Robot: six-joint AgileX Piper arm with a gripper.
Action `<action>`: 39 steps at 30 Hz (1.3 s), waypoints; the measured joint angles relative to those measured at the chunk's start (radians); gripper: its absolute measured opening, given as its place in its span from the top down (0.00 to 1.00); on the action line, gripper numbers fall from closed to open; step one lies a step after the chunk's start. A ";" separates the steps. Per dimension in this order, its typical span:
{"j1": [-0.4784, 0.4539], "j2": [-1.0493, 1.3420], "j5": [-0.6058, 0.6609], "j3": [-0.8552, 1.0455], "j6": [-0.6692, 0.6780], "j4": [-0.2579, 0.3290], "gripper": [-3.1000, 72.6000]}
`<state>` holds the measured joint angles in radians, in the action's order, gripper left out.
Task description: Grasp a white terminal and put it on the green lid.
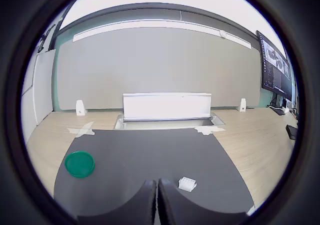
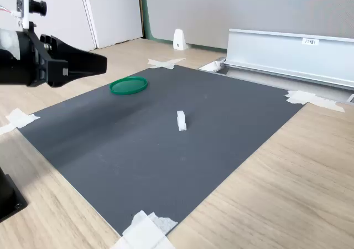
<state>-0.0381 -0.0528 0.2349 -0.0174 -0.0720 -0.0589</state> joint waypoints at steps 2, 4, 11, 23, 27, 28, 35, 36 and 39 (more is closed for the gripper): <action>0.000 0.000 0.000 0.000 0.000 0.000 0.97; 0.000 0.000 0.000 0.000 0.000 0.000 0.97; 0.000 0.000 0.000 0.000 0.000 0.000 0.97; 0.000 0.000 0.000 0.000 0.000 0.000 0.97; 0.000 0.000 0.000 0.000 0.000 0.000 0.97; 0.000 0.000 0.000 0.000 0.000 0.000 0.97; 0.000 0.000 0.000 0.000 0.000 0.000 0.97; 0.000 0.000 0.000 0.000 0.000 0.000 0.97; 0.000 0.000 0.000 0.000 0.000 0.021 0.97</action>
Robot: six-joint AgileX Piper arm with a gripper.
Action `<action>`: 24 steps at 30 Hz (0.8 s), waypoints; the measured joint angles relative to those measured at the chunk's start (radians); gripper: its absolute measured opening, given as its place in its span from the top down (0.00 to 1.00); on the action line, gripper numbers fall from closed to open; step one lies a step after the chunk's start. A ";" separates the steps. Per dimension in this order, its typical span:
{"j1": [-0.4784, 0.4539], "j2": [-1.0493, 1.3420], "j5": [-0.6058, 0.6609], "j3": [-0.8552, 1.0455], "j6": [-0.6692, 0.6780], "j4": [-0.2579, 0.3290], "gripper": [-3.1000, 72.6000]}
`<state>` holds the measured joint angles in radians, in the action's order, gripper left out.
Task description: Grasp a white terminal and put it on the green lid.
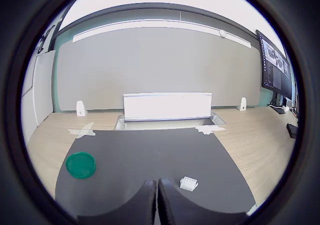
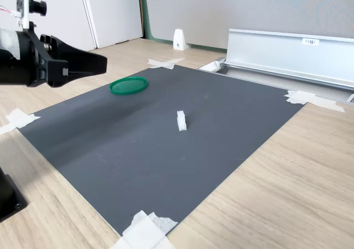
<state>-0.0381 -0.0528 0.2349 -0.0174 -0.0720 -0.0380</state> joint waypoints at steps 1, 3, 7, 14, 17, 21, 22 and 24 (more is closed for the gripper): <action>0.000 0.000 0.000 0.000 0.000 0.007 0.97; 0.000 0.000 -0.001 0.000 0.000 0.013 0.97; 0.000 0.000 -0.002 0.000 0.000 0.015 0.97; 0.000 -0.064 -0.002 -0.012 0.000 0.009 0.97; 0.000 -0.143 -0.002 -0.055 0.005 -0.021 0.97; 0.000 -0.269 0.044 -0.159 0.021 -0.067 0.97; 0.000 -0.300 0.071 -0.192 0.021 -0.076 0.97; 0.000 -0.362 0.138 -0.263 0.023 -0.085 0.97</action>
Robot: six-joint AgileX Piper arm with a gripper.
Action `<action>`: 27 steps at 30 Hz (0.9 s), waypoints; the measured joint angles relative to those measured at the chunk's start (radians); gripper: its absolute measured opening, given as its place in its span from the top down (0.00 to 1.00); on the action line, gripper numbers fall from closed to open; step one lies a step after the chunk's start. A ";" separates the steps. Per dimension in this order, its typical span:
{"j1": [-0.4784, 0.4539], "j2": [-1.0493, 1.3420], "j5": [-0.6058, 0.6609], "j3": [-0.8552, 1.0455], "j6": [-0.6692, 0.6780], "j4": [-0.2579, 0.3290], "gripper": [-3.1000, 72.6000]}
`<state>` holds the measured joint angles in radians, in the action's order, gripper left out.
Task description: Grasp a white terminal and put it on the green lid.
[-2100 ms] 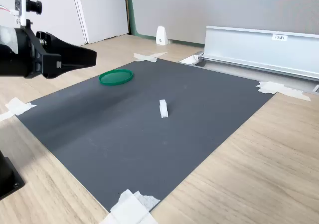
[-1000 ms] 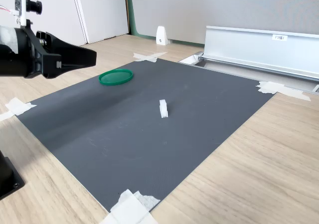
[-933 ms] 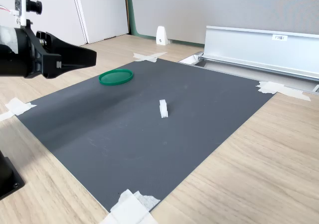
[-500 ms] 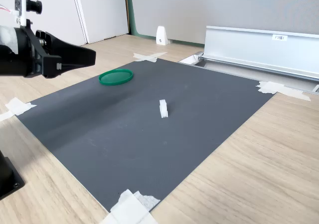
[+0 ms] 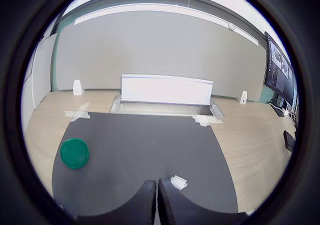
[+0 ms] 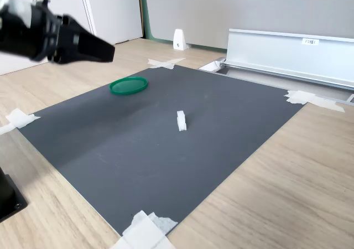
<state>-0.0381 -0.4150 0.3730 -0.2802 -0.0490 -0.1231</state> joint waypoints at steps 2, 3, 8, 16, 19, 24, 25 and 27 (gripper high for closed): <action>0.000 -0.065 0.079 -0.073 0.000 -0.002 0.97; 0.000 -0.092 0.124 -0.103 0.000 -0.004 0.97; 0.000 -0.261 0.369 -0.282 0.023 -0.004 0.97; 0.000 -0.574 0.580 -0.473 0.276 0.148 0.97; 0.000 -0.677 0.613 -0.517 0.332 0.196 0.97; 0.000 -0.770 0.613 -0.539 0.446 0.200 0.92; 0.000 -0.777 0.613 -0.539 0.462 0.200 0.89; 0.000 -0.781 0.615 -0.540 0.480 0.200 0.81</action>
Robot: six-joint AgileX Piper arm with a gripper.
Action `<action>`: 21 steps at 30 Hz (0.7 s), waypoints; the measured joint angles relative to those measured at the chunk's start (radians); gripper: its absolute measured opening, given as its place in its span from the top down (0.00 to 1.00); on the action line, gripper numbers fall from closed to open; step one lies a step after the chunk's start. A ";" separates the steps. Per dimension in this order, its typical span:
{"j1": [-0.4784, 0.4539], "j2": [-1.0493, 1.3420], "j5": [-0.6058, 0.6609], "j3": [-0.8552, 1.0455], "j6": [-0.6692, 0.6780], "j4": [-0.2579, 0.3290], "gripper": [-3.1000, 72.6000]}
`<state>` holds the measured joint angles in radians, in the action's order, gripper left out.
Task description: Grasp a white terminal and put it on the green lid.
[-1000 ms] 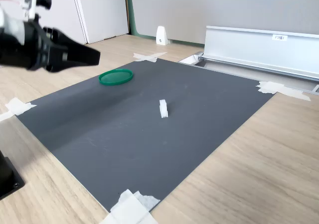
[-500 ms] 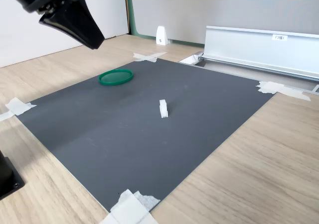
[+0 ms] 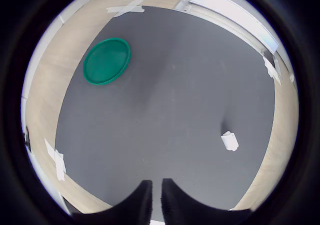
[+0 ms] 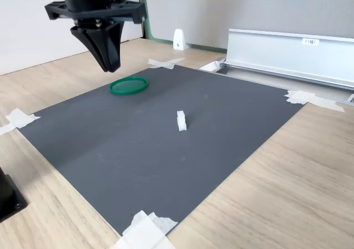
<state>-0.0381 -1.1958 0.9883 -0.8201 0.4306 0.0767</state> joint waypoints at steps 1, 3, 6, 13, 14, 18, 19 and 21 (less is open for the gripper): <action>0.000 0.000 0.000 0.000 0.002 0.001 0.75; 0.000 -0.002 0.000 0.000 0.000 0.003 0.61; 0.000 -0.002 0.006 0.000 -0.042 -0.009 0.39; 0.000 -0.002 0.015 -0.020 -0.245 -0.179 0.03; 0.000 -0.002 0.014 -0.025 -0.260 -0.197 0.02; -0.040 -0.006 -0.005 -0.038 -0.267 -0.211 0.00; -0.065 -0.013 -0.008 -0.038 -0.253 -0.208 0.00; -0.118 -0.031 -0.015 -0.038 -0.206 -0.195 0.00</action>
<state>-0.1559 -1.2271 0.9728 -0.8580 0.2244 -0.1183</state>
